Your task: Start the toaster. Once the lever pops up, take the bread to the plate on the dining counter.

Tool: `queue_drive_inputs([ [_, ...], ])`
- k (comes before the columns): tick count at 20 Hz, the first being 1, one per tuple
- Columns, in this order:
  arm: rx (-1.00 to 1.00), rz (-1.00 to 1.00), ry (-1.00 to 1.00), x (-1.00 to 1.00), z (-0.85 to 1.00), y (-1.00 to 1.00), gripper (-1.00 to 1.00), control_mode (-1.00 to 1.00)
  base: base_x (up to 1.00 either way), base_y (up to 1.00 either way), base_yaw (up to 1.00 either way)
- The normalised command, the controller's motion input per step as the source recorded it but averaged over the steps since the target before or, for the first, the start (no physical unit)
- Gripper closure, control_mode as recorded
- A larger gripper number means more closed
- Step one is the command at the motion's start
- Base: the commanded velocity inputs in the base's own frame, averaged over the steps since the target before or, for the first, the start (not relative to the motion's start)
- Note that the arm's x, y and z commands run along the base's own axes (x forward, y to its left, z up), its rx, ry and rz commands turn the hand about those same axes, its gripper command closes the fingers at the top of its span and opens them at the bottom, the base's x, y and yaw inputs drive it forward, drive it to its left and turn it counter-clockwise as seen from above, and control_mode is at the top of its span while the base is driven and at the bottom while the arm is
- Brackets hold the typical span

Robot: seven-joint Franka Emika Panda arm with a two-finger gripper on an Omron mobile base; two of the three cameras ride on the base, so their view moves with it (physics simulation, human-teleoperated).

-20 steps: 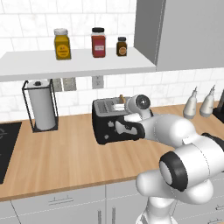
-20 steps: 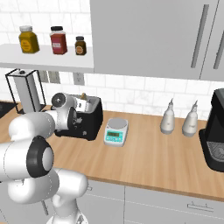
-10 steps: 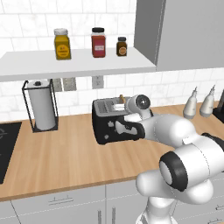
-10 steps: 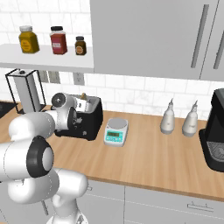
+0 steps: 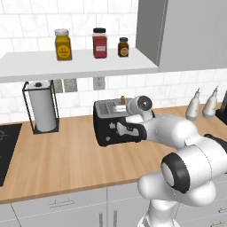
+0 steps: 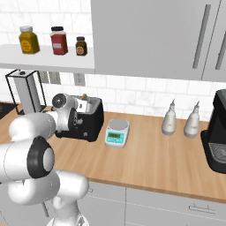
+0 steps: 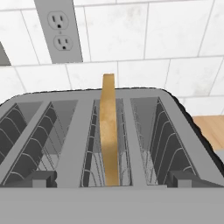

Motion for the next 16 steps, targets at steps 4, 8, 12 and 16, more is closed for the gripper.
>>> queue_drive_inputs([
  [4, 0.0, 0.0, 0.0, 0.22, 0.0, 0.03, -1.0, -1.0, 0.0, 0.0, 0.0],
  [8, 0.0, 0.0, 0.0, 0.34, 0.0, 0.03, -1.0, -1.0, 0.0, 0.0, 0.0],
  [12, 0.0, 0.0, 0.0, 0.13, -0.01, 0.0, -1.0, -1.0, 0.0, 0.0, 0.0],
  [16, 0.0, 0.0, 0.0, 0.0, -0.04, 0.0, -1.0, -1.0, 0.0, 0.0, 0.0],
])
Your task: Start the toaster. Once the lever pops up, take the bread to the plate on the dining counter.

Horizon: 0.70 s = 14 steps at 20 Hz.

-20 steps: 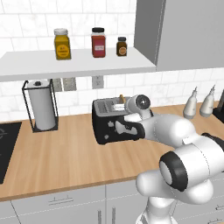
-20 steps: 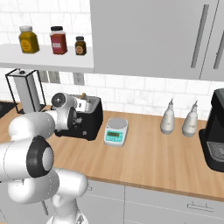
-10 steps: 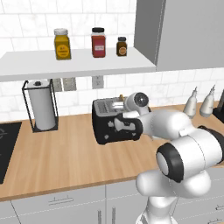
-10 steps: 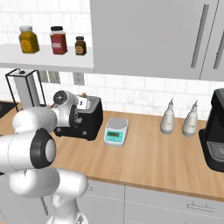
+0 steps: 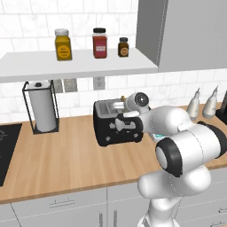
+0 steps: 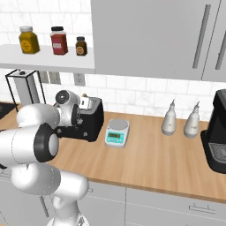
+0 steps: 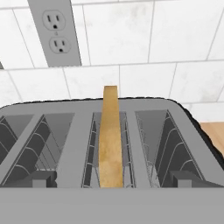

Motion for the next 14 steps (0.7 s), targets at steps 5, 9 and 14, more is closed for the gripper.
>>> queue_drive_inputs([
  [5, 0.0, 0.0, 0.0, 0.0, 0.0, 0.0, -1.0, -1.0, 0.0, 0.0, 0.0],
  [9, 0.0, 0.0, 0.0, 0.0, 0.0, 0.0, 1.0, -1.0, 0.0, 0.0, 0.0],
  [14, 0.0, 0.0, 0.0, 0.0, 0.0, 0.0, 1.0, -1.0, 0.0, 0.0, 0.0],
])
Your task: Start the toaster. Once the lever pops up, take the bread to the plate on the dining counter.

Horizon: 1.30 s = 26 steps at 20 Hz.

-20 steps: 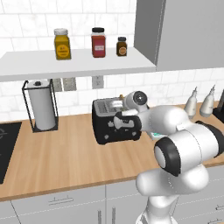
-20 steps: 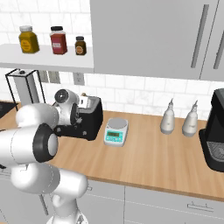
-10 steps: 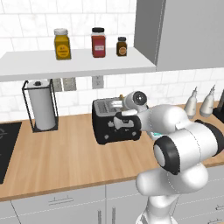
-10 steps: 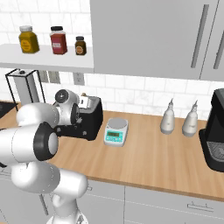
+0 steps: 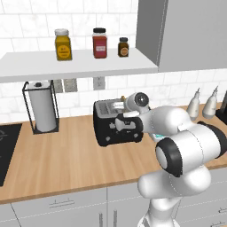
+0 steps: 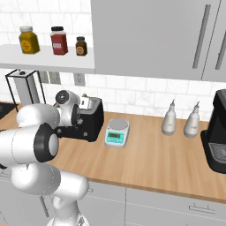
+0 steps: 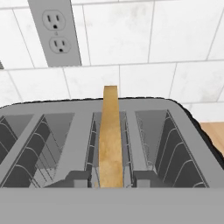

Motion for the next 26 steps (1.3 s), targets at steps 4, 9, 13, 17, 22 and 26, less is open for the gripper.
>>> queue_drive_inputs([
  [4, 0.0, 0.0, 0.0, 0.0, 0.0, 0.0, 1.0, -1.0, 0.0, 0.0, 0.0],
  [9, 0.0, 0.0, 0.0, 0.0, 0.0, 0.0, 1.0, -1.0, 0.0, 0.0, 0.0],
  [13, 0.0, 0.0, 0.0, 0.0, 0.0, 0.0, 1.0, -1.0, 0.0, 0.0, 0.0],
  [17, 0.0, 0.0, 0.0, 0.0, 0.0, 0.0, 1.0, -1.0, 0.0, 0.0, 0.0],
  [22, 0.0, 0.0, 0.0, 0.0, 0.0, 0.0, 1.0, -1.0, 0.0, 0.0, 0.0],
  [26, 0.0, 0.0, 0.0, 0.0, 0.0, 0.0, 1.0, -1.0, 0.0, 0.0, 0.0],
])
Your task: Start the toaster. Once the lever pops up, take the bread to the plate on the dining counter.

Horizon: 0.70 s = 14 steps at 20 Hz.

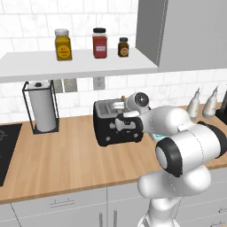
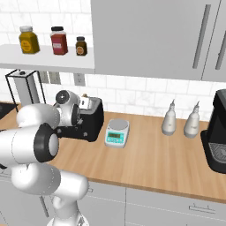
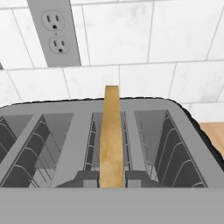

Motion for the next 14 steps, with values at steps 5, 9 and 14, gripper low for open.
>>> queue_drive_inputs([
  [5, 0.0, 0.0, 0.0, 0.0, 0.0, 0.0, 1.0, -1.0, 0.0, 0.0, 0.0],
  [9, 0.0, 0.0, 0.0, 0.0, 0.01, 0.0, 1.0, -1.0, 0.0, 0.0, 0.0],
  [14, 0.0, 0.0, 0.0, 0.0, 0.17, 0.0, 1.0, -1.0, 0.0, 0.0, 0.0],
])
